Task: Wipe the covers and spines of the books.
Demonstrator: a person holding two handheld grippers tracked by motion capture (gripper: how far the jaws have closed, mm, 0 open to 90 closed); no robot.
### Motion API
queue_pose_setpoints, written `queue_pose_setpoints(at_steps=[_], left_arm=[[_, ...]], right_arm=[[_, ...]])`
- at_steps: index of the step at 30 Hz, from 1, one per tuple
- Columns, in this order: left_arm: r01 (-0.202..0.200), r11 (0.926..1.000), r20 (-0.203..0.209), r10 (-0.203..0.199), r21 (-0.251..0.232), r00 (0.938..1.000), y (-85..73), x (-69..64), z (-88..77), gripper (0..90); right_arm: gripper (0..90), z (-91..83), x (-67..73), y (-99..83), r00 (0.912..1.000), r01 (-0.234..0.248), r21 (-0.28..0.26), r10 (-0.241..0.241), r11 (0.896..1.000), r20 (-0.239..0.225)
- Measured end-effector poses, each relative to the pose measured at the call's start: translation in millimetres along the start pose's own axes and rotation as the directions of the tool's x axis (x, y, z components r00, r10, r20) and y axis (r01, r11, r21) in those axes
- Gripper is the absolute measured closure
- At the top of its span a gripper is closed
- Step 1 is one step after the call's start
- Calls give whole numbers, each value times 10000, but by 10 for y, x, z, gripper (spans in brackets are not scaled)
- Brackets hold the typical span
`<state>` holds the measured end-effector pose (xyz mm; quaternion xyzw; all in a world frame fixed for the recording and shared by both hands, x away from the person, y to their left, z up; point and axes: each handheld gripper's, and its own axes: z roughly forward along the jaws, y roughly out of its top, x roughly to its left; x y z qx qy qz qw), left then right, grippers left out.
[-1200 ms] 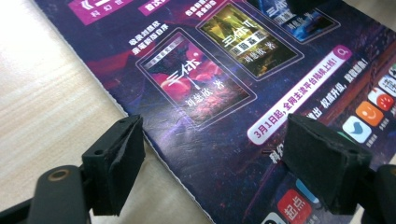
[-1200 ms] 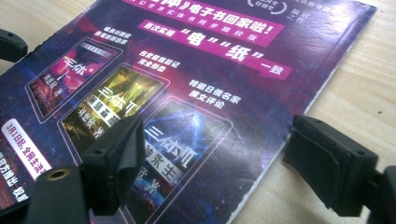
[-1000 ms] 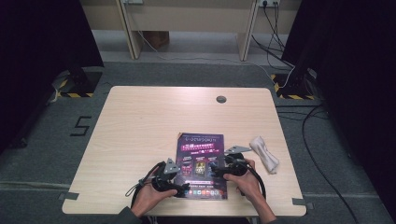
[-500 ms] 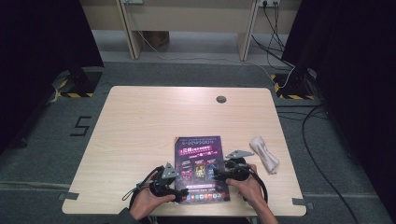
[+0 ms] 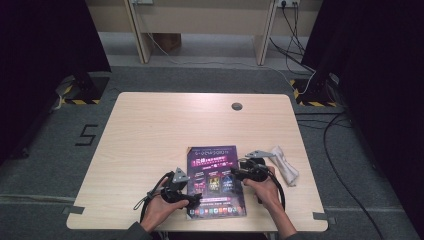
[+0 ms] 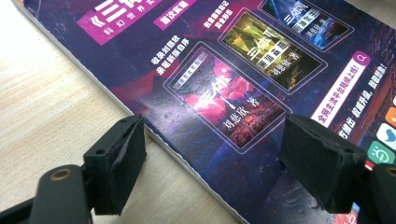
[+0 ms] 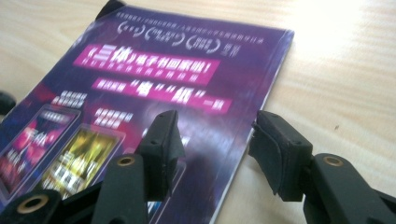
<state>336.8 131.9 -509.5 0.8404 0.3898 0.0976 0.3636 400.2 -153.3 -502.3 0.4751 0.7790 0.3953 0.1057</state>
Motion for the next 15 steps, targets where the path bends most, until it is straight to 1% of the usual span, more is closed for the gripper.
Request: queue_pose_setpoints(at_steps=[2, 4, 7, 10, 12, 13, 15], left_arm=[[27, 10000, 48, -27, -10, 10000, 1, 7, 1, 212], [88, 9999, 4, -88, -49, 10000, 3, 17, 6, 211], [68, 10000, -5, -68, -38, 10000, 11, 23, 15, 203], [66, 10000, 4, -66, -54, 10000, 12, 14, 18, 204], [38, 10000, -10, -38, -51, 10000, 12, 10, 20, 203], [19, 10000, -4, -19, -66, 10000, 12, 9, 22, 204], [30, 10000, 12, -29, -83, 10000, 15, 9, 24, 209]], right_arm=[[510, 35, -20, 27, 9996, -282, -11, 282, 9996, 11], [513, 79, -44, 43, 9990, -449, 50, 449, 9990, 10], [516, 137, -54, 51, 9989, -471, 148, 471, 9988, 65], [504, 149, -39, 62, 9980, -613, 126, 611, 9980, 146], [495, 149, -37, 53, 9968, -793, 37, 793, 9968, 95], [495, 146, -37, 43, 9954, -956, -37, 957, 9954, 79], [495, 135, -48, 22, 9875, -1578, -204, 1577, 9873, -59]])
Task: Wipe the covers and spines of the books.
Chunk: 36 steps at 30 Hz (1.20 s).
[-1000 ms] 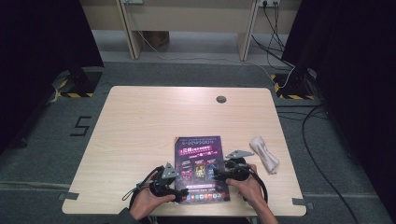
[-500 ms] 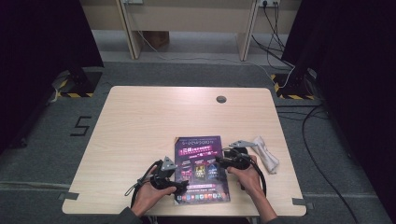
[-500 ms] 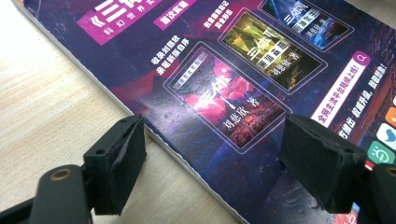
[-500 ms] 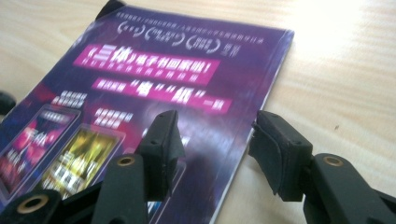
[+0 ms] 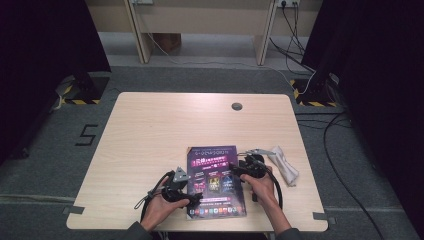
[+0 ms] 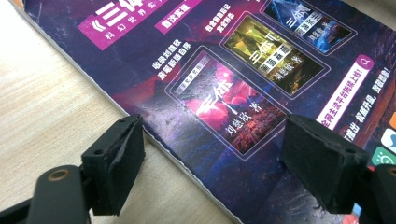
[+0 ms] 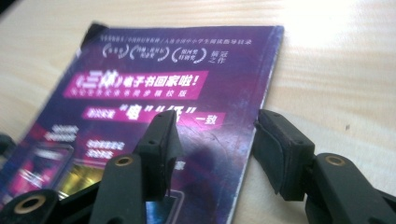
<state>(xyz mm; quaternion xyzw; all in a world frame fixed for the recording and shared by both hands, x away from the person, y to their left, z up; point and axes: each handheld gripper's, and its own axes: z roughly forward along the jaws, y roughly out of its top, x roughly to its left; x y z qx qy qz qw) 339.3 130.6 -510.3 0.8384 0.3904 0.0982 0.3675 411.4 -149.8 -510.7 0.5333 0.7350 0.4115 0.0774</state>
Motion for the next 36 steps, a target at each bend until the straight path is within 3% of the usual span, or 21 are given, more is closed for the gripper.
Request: queue_pose_setpoints(at_steps=[2, 5, 8, 11, 12, 14, 15, 17, 20, 27, 36], left_arm=[[-31, 10000, 8, 31, -24, 10000, 2, -2, 3, 217], [-130, 9999, -34, 130, 20, 9999, 5, -7, 3, 217], [-158, 9999, -18, 158, 27, 9999, 6, -4, 4, 218], [-113, 9999, -65, 113, -13, 9999, 2, -5, 4, 219], [-77, 10000, -86, 76, -34, 9999, -2, -2, 1, 219], [-40, 9999, -116, 38, -167, 9999, -12, 2, 3, 230], [-58, 9998, -104, 56, -206, 9999, -13, 0, 7, 238], [-12, 9998, -149, 9, -209, 9999, -17, -8, 3, 244], [-38, 9997, -130, 35, -232, 9999, -22, -7, 1, 246], [-101, 9997, -186, 97, -206, 9998, -21, -15, -4, 245], [-93, 9990, -41, 91, -429, 10000, -21, 13, -94, 265]], right_arm=[[497, -15, -8, -12, 9987, -497, -36, 497, 9988, -102], [497, -22, 2, -26, 9966, -816, -146, 814, 9966, -92], [500, -49, -15, -45, 9884, -1497, -280, 1489, 9883, -298], [513, -132, 16, -19, 9836, -1727, -675, 1684, 9827, -647], [539, -169, 34, -5, 9829, -1697, -825, 1626, 9820, -859], [618, -229, 91, 19, 9706, -1774, -651, 1636, 9820, -1768], [644, -226, 147, 13, 9598, -1695, -338, 1572, 9849, -2327], [656, -227, 284, 22, 9844, -349, -353, 283, 9988, -1738], [686, -239, 334, 60, 9905, 581, -77, -586, 9983, -1247], [734, -233, 330, 61, 9859, 1444, 178, -1423, 9894, -880], [739, -196, 324, 94, 9720, 2264, 400, -2230, 9732, -740]])
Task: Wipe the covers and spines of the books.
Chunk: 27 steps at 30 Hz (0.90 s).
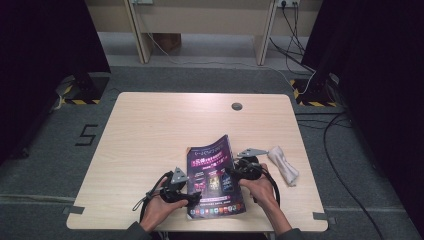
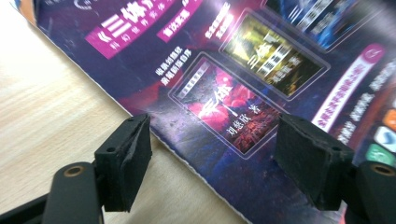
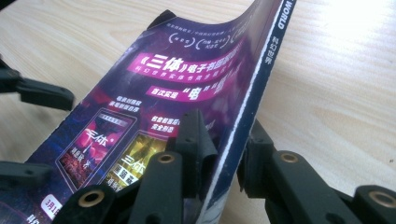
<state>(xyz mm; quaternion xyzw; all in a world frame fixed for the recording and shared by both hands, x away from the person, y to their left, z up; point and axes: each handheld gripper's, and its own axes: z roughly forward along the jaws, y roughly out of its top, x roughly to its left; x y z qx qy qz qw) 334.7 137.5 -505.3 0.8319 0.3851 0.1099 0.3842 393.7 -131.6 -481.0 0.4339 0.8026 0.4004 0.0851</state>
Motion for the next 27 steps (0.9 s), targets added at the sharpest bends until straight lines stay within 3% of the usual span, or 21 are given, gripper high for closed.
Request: queue_pose_setpoints(at_steps=[4, 10, 15, 16, 17, 19, 22, 27], left_arm=[[115, 9995, 39, -114, -294, 9999, -19, 71, -167, 262], [218, 9996, 230, -214, -157, 9995, -205, 132, -357, 269], [353, 9993, 370, -349, -89, 9987, -328, 145, -471, 272], [353, 9993, 370, -349, -89, 9987, -328, 145, -471, 273], [412, 9989, 319, -404, -236, 9987, -342, 165, -529, 276], [513, 9982, 271, -505, -322, 9984, -356, 185, -554, 279], [609, 9977, 241, -602, -287, 9979, -370, 216, -562, 284], [567, 9980, 345, -558, -264, 9978, -367, 201, -549, 287]], right_arm=[[747, 4, 9, 86, 9998, 218, 216, -219, 9995, 32], [765, 14, 40, 269, 9966, 793, 807, -809, 9936, 170], [796, -1, 114, 520, 9828, 1652, 1293, -1742, 9777, 613], [796, -1, 114, 520, 9828, 1652, 1293, -1742, 9777, 613], [816, -23, 150, 660, 9719, 2060, 1488, -2200, 9672, 843], [828, -43, 186, 763, 9615, 2337, 1748, -2541, 9565, 1050], [837, -85, 245, 933, 9331, 2981, 2150, -3314, 9300, 1399], [838, -169, 307, 1166, 8920, 3553, 2654, -4100, 8963, 1905]])
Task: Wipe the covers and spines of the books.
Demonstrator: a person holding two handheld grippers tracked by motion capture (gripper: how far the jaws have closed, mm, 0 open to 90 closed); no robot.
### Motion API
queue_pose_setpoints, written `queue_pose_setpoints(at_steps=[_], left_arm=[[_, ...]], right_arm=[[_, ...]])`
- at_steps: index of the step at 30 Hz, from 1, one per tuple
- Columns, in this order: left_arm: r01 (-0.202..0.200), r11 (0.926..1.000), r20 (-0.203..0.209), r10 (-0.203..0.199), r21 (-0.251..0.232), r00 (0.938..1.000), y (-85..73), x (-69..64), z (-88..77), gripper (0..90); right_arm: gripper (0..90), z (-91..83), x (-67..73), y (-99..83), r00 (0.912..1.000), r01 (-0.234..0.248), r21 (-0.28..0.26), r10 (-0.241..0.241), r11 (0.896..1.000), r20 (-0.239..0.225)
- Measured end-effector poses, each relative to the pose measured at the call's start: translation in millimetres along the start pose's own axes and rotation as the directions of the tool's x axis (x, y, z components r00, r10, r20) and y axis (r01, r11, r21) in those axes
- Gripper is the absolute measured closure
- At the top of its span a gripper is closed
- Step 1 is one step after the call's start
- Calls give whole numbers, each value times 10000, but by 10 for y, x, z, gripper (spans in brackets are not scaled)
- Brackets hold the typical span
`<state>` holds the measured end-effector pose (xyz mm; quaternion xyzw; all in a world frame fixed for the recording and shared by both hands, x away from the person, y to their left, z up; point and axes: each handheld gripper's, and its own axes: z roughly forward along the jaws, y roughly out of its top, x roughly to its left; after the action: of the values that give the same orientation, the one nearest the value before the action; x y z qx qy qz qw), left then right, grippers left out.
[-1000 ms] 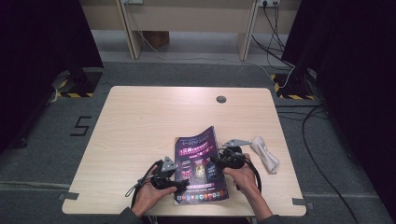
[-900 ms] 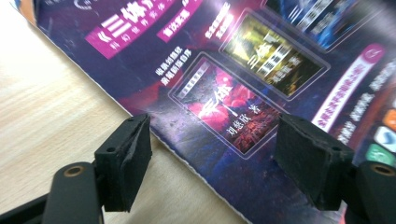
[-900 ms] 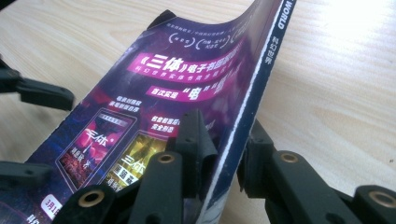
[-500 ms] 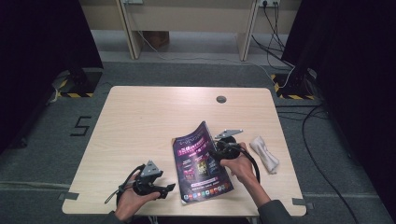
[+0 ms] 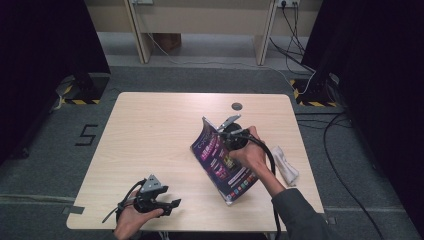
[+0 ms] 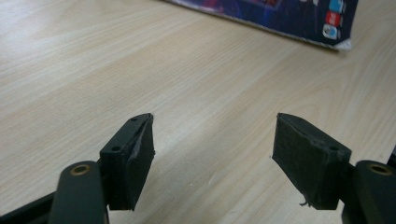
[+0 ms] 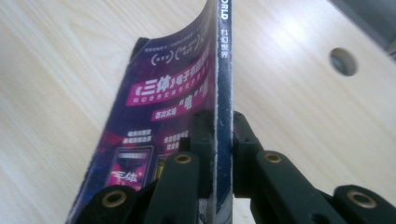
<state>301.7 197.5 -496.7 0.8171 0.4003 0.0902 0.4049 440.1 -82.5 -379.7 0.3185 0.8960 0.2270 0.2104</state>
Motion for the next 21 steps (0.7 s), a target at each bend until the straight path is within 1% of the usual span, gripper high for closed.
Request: queue_pose_setpoints(at_steps=[1, 2, 4, 5, 8, 9, 10, 11, 12, 14, 16, 17, 18, 19, 20, 21], left_arm=[[-43, 10000, 28, 43, 37, 10000, -1, -4, 4, 287], [-25, 10000, 71, 25, 42, 10000, -1, -11, 18, 288], [-24, 10000, 110, 23, 57, 9999, 0, -13, 23, 287], [-19, 10000, 121, 18, 58, 9999, 0, -14, 25, 288], [-3, 10000, 157, 2, 76, 9999, -4, -14, 34, 286], [11, 9999, 175, -12, 104, 9998, -7, -13, 41, 284], [-10, 9999, 175, 7, 161, 9998, -9, -10, 48, 284], [-9, 9998, 188, 6, 192, 9998, -11, -8, 56, 284], [-17, 9998, 188, 12, 218, 9998, -13, -7, 63, 284], [-44, 9997, 203, 39, 257, 9998, -13, -13, 71, 284], [-83, 9996, 257, 76, 254, 9996, -12, -24, 77, 284], [-83, 9996, 257, 76, 254, 9996, -12, -24, 77, 284], [-121, 9995, 292, 113, 281, 9995, -12, -31, 81, 284], [-150, 9994, 330, 139, 325, 9994, -14, -35, 85, 284], [-176, 9992, 341, 164, 357, 9993, -15, -36, 88, 284], [-199, 9991, 352, 185, 386, 9992, -16, -38, 90, 284]], right_arm=[[839, -25, -15, 31, 10000, 14, 41, -14, 10000, 96], [838, -56, -35, 69, 9995, 45, 123, -49, 9999, 319], [839, -90, -75, 117, 9982, 241, 172, -250, 9996, 545], [839, -110, -87, 139, 9976, 151, 202, -165, 9997, 674], [839, -148, -161, 195, 9937, 213, 223, -237, 9995, 1097], [839, -160, -179, 216, 9922, 295, 293, -329, 9991, 1206], [839, -172, -187, 235, 9903, 250, 356, -296, 9991, 1356], [839, -179, -213, 258, 9882, 439, 353, -486, 9984, 1450], [839, -185, -232, 281, 9844, 538, 437, -603, 9976, 1651], [839, -183, -260, 324, 9799, 602, 613, -707, 9963, 1866], [839, -152, -250, 358, 9757, 772, 829, -924, 9936, 1987], [839, -152, -250, 358, 9757, 772, 829, -924, 9936, 1987], [839, -97, -191, 377, 9643, 1248, 1189, -1486, 9850, 2190], [839, -79, -166, 379, 9632, 1308, 1291, -1568, 9830, 2181], [838, -44, -132, 379, 9648, 1407, 1376, -1670, 9804, 2033], [838, -29, -108, 377, 9648, 1417, 1416, -1687, 9797, 2017]])
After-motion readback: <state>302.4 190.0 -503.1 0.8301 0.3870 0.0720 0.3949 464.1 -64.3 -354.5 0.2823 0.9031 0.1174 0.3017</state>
